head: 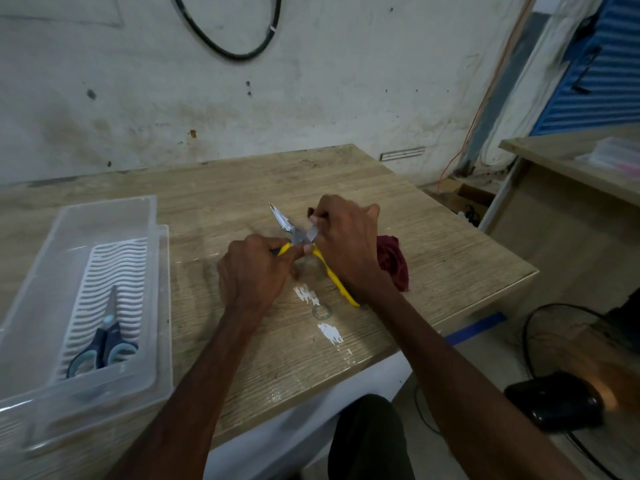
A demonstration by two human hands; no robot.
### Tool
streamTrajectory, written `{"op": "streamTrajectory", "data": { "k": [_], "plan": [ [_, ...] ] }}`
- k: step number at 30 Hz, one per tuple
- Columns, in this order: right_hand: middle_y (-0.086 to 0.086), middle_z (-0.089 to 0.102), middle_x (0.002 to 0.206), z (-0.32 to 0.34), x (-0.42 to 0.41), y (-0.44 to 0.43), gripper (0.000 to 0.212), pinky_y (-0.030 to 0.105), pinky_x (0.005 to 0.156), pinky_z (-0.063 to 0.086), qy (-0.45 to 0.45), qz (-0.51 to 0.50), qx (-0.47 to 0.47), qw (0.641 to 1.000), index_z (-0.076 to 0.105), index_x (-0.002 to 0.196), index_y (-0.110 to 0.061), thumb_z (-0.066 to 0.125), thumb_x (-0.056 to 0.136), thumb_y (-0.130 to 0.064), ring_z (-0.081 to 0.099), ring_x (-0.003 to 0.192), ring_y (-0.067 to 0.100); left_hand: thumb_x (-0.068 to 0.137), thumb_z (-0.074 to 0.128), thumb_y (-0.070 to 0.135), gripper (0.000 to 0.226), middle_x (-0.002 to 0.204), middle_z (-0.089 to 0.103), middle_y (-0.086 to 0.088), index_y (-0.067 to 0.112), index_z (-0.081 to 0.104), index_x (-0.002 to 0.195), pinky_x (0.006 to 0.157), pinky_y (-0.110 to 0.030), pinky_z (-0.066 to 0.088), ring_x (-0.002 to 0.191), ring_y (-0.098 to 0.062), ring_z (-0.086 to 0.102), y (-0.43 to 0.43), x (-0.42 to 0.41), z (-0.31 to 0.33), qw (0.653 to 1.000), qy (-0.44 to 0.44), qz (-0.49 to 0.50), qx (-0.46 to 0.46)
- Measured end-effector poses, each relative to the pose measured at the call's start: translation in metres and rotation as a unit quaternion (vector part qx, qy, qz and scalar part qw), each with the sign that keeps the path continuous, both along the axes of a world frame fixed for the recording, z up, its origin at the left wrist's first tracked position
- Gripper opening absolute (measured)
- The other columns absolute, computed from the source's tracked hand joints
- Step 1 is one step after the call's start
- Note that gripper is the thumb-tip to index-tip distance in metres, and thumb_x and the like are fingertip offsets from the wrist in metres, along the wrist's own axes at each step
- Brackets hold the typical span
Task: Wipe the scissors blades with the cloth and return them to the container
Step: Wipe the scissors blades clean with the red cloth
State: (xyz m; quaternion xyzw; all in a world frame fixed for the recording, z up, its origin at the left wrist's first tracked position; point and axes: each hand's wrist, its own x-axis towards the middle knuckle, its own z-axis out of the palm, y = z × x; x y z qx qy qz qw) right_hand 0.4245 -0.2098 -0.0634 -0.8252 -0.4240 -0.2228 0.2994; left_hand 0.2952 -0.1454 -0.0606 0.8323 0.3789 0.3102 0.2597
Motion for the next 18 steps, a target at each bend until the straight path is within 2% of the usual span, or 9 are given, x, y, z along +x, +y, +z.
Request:
{"op": "streamTrajectory", "data": {
  "k": [2, 6, 9, 12, 15, 18],
  "plan": [
    [-0.006, 0.064, 0.079, -0.005, -0.002, -0.004, 0.008, 0.039, 0.079, 0.028, -0.010, 0.026, -0.018, 0.999, 0.057, 0.078, -0.022, 0.062, 0.079, -0.028, 0.057, 0.074, 0.018, 0.073, 0.061, 0.068, 0.045, 0.084, 0.072, -0.008, 0.033, 0.074, 0.098, 0.066, -0.025, 0.035, 0.088, -0.026, 0.065, -0.001, 0.000, 0.001, 1.000, 0.002, 0.000, 0.006],
    [-0.005, 0.063, 0.078, 0.006, 0.013, 0.001, 0.009, 0.039, 0.079, 0.026, 0.011, -0.025, 0.004, 1.000, 0.053, 0.077, -0.021, 0.051, 0.084, -0.026, 0.057, 0.075, 0.021, 0.074, 0.062, 0.066, 0.041, 0.078, 0.072, -0.004, 0.033, 0.075, 0.095, 0.063, -0.023, 0.032, 0.081, -0.021, 0.064, -0.001, -0.001, 0.002, 1.000, 0.008, -0.010, 0.006],
    [-0.009, 0.056, 0.072, 0.001, 0.002, -0.002, 0.015, 0.039, 0.079, 0.028, 0.002, 0.044, -0.041, 0.998, 0.051, 0.076, -0.021, 0.049, 0.078, -0.036, 0.053, 0.070, 0.018, 0.075, 0.060, 0.067, 0.039, 0.074, 0.070, 0.001, 0.035, 0.074, 0.093, 0.063, -0.024, 0.034, 0.084, -0.022, 0.065, 0.001, 0.000, 0.000, 1.000, 0.014, -0.010, 0.013],
    [-0.004, 0.064, 0.079, 0.006, 0.019, -0.004, 0.009, 0.039, 0.080, 0.026, 0.008, -0.009, -0.056, 0.998, 0.055, 0.081, -0.021, 0.056, 0.086, -0.029, 0.059, 0.084, 0.026, 0.075, 0.061, 0.066, 0.038, 0.068, 0.061, 0.013, 0.034, 0.075, 0.091, 0.061, -0.023, 0.031, 0.084, -0.021, 0.064, -0.002, 0.001, 0.002, 0.999, 0.031, -0.013, 0.012],
    [-0.003, 0.068, 0.086, 0.010, 0.038, -0.001, 0.012, 0.038, 0.083, 0.029, 0.107, -0.040, 0.000, 0.993, 0.058, 0.083, -0.020, 0.057, 0.089, -0.030, 0.061, 0.091, 0.025, 0.073, 0.061, 0.067, 0.042, 0.071, 0.063, 0.013, 0.036, 0.074, 0.097, 0.063, -0.022, 0.031, 0.085, -0.020, 0.064, -0.002, -0.001, 0.003, 1.000, 0.022, -0.012, 0.010],
    [-0.003, 0.069, 0.081, 0.005, 0.043, -0.006, 0.015, 0.039, 0.080, 0.049, 0.254, -0.040, 0.138, 0.956, 0.066, 0.079, -0.022, 0.066, 0.085, -0.036, 0.065, 0.085, 0.019, 0.071, 0.060, 0.070, 0.046, 0.076, 0.069, 0.006, 0.036, 0.073, 0.099, 0.063, -0.022, 0.032, 0.086, -0.020, 0.065, 0.001, 0.000, 0.000, 1.000, 0.011, -0.003, 0.016]
  ]
}}
